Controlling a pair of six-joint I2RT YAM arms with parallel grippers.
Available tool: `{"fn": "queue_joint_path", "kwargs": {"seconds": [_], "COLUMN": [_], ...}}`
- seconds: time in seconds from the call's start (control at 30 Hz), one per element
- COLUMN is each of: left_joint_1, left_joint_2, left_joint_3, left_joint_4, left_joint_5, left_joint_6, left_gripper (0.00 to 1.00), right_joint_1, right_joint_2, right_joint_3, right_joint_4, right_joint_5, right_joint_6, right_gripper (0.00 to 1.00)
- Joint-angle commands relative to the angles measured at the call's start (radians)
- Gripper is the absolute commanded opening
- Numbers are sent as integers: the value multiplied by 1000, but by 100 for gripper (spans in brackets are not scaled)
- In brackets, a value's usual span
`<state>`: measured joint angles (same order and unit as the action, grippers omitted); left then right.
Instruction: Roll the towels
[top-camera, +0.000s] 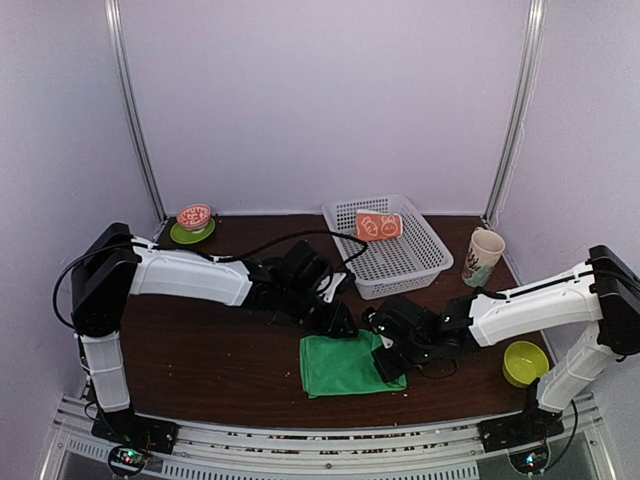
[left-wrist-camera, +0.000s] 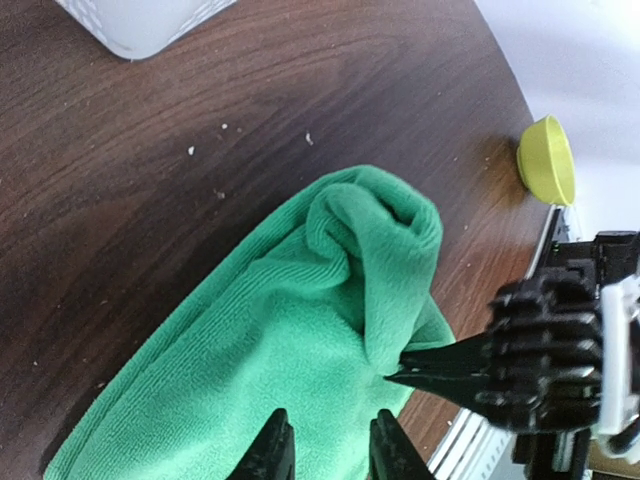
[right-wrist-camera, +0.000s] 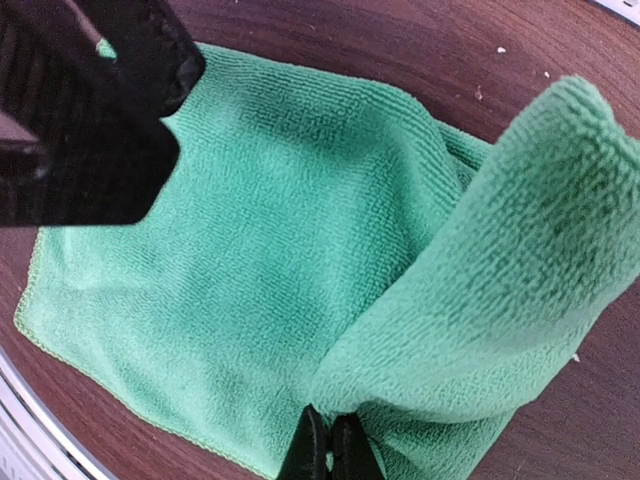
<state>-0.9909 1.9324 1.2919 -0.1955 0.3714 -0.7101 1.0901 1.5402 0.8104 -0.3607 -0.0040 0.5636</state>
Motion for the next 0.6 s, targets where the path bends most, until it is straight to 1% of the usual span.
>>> {"fn": "queue_joint_path", "kwargs": {"seconds": [0.0,0.13,0.27,0.43,0.57], "left_joint_1": [21,29,30,31,31], "left_joint_2": [0,23,65,113,136], "left_joint_3": [-7,-14,-22,-58,-73], "left_joint_4": [148,300,397,501,653], "left_joint_5": [88,188,256,304,360], "left_joint_6": [-33,-118,-185,-259,-338], "left_gripper": [29,31,31,31,31], "right_joint_1": [14,13,13,13,13], "right_joint_2": [24,31,45,34,40], "right_joint_3": [-35,-55,-64,-83,-84], "right_joint_4": [34,75,92,125,135], "right_joint_5": [-32,-56,-61,-59,-59], "right_joint_6": [-17,-7,1,11,16], "right_gripper": [0,0,2,4,4]}}
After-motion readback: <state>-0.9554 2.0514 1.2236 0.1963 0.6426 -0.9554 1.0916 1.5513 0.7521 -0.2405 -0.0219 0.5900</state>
